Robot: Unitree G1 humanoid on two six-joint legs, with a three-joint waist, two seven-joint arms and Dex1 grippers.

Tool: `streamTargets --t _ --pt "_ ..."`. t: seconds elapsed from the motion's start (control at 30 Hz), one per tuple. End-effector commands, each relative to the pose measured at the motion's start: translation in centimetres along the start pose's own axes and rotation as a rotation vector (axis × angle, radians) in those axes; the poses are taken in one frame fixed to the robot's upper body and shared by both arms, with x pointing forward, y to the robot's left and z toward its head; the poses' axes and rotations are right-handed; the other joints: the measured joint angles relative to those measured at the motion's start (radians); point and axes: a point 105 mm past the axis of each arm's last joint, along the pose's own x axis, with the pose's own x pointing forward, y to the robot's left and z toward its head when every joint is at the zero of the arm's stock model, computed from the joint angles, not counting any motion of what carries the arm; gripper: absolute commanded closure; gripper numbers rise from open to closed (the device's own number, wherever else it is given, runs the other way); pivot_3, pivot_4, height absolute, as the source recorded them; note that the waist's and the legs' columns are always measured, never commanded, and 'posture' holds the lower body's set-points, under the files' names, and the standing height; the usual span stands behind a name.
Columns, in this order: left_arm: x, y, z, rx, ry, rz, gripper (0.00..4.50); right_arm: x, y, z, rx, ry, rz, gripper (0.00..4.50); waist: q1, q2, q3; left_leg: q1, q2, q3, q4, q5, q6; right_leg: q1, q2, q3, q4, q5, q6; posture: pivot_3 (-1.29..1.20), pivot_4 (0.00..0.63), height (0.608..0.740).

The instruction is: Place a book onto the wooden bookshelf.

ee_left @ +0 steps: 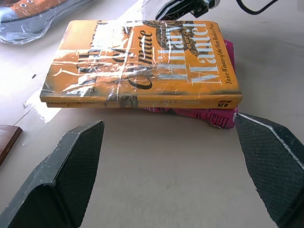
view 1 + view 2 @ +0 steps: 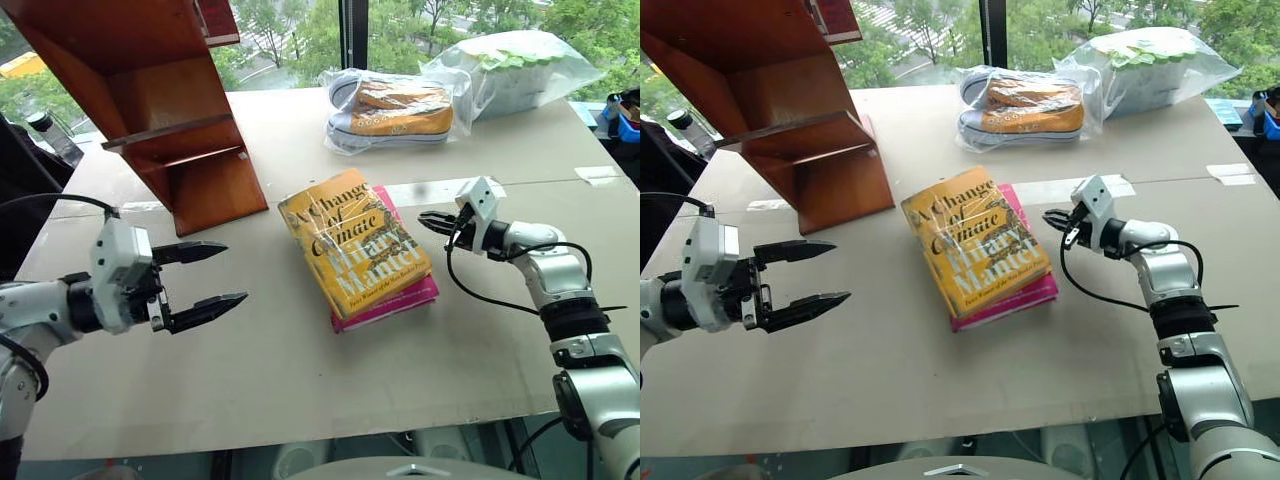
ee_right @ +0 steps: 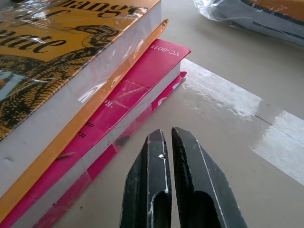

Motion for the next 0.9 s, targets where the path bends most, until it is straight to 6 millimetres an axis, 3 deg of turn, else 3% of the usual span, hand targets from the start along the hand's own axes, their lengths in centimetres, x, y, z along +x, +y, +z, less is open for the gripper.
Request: streamTargets --t 0.03,0.37,0.6,0.7,0.8,0.9 --pt "-0.3 -0.1 1.0 0.038 -0.012 -0.001 0.00 1.2 1.6 2.6 -0.073 -0.066 0.063 4.45 -0.002 0.000 0.000 0.000 0.000 0.000 0.000 0.000 0.000 0.000 0.000 0.000 0.000 0.000 0.000 0.00 0.150 0.740" --pt "-0.3 0.0 0.7 0.045 0.002 0.013 0.00 2.9 5.9 3.6 -0.060 -0.108 0.178 4.45 -0.011 0.000 0.000 0.000 0.002 0.000 0.000 0.000 0.000 -0.002 0.003 0.001 0.001 0.001 -0.002 0.00 0.150 0.740" --pt "-0.2 0.8 -0.7 -0.050 -0.008 0.114 0.00 1.6 3.5 3.6 -0.066 -0.104 0.079 4.45 -0.014 0.000 0.000 0.001 0.002 0.002 0.000 0.000 0.000 -0.002 0.003 0.003 0.001 0.001 -0.002 0.00 0.150 0.740" --pt "0.6 1.0 -3.9 -0.199 0.053 0.200 0.00 -0.3 3.0 3.8 -0.055 -0.108 0.098 4.45 -0.013 0.000 0.000 0.001 0.002 0.003 0.000 0.000 0.000 -0.002 0.003 0.004 0.001 0.002 -0.001 0.00 0.150 0.740" --pt "1.8 1.1 -4.8 -0.407 -0.031 0.258 0.00 -2.8 3.0 3.7 -0.071 -0.074 0.126 3.61 -0.010 -0.001 0.001 0.001 0.002 0.004 0.000 0.000 0.000 -0.002 0.003 0.006 0.001 0.002 0.000 0.00 0.150 0.740" --pt "2.9 0.2 -5.9 -0.607 -0.065 0.243 0.00 -5.4 3.0 4.5 -0.078 -0.076 0.117 2.29 -0.006 -0.003 0.001 0.000 0.002 0.003 0.000 0.000 0.000 -0.002 0.003 0.006 0.001 0.003 0.000 0.00 0.150 0.740"
